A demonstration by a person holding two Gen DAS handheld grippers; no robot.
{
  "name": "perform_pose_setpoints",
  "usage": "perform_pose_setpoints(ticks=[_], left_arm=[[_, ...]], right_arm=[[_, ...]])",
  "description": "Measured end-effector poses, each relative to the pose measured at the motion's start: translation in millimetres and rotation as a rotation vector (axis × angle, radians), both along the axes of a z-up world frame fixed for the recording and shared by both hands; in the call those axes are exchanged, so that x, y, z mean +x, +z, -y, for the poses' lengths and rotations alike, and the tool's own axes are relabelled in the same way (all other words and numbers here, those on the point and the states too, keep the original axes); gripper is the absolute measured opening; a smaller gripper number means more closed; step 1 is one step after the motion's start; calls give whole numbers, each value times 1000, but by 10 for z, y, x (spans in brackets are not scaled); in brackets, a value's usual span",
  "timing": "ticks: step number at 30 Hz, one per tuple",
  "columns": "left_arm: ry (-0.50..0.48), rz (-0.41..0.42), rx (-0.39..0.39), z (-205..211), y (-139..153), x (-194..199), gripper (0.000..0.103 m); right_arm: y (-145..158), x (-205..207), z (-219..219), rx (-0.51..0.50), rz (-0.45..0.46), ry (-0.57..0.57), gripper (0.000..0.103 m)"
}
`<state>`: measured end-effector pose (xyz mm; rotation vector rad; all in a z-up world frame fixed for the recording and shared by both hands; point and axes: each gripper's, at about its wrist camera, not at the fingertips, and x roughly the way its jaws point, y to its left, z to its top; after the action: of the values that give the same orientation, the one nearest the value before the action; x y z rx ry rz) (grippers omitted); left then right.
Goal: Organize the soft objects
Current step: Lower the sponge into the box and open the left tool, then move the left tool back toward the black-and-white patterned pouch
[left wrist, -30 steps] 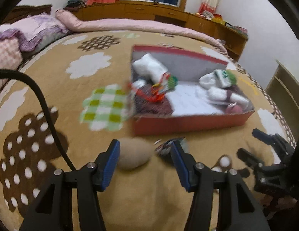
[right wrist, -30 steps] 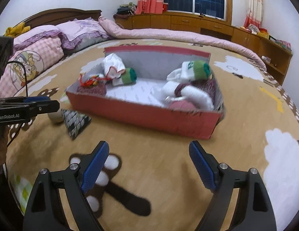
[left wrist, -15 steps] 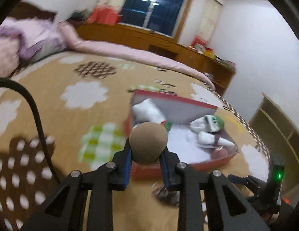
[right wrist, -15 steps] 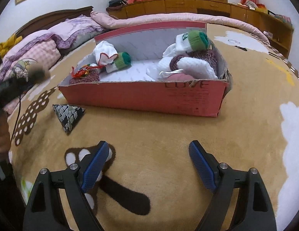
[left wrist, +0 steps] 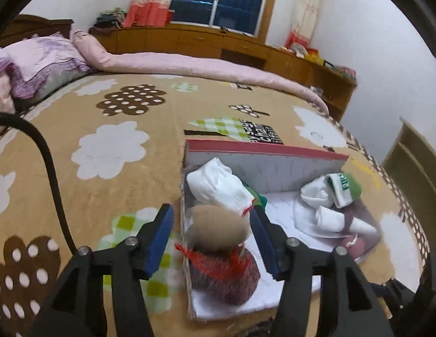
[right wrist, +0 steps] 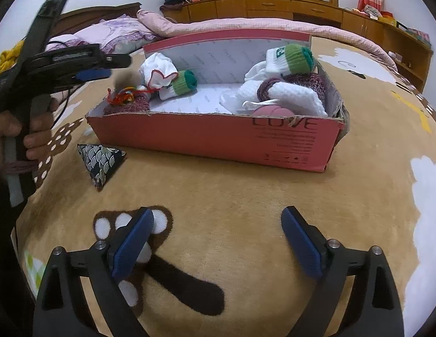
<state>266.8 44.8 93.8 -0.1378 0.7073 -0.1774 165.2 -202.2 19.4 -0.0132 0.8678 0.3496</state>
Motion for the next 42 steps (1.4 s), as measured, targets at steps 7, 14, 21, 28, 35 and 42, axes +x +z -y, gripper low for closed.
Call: perform_pose_setpoints(ticks=[7, 14, 21, 28, 35, 42], left_arm=[[35, -5, -85, -41, -28, -755, 60], [-11, -41, -48, 156, -404, -1474, 60], [-12, -118, -2, 208, -672, -1294, 61], [-17, -107, -8, 205, -657, -1311, 62], [-64, -13, -102, 228, -478, -1306, 62], [-57, -86, -188, 188, -567, -1017, 27]], right_arm=[[9, -3, -7, -2, 5, 0, 94], [28, -39, 52, 17, 15, -21, 94], [-7, -190, 50, -51, 2, -84, 95], [-77, -300, -74, -167, 17, -97, 97], [-82, -301, -50, -152, 12, -93, 98], [-84, -291, -71, -155, 9, -88, 99]])
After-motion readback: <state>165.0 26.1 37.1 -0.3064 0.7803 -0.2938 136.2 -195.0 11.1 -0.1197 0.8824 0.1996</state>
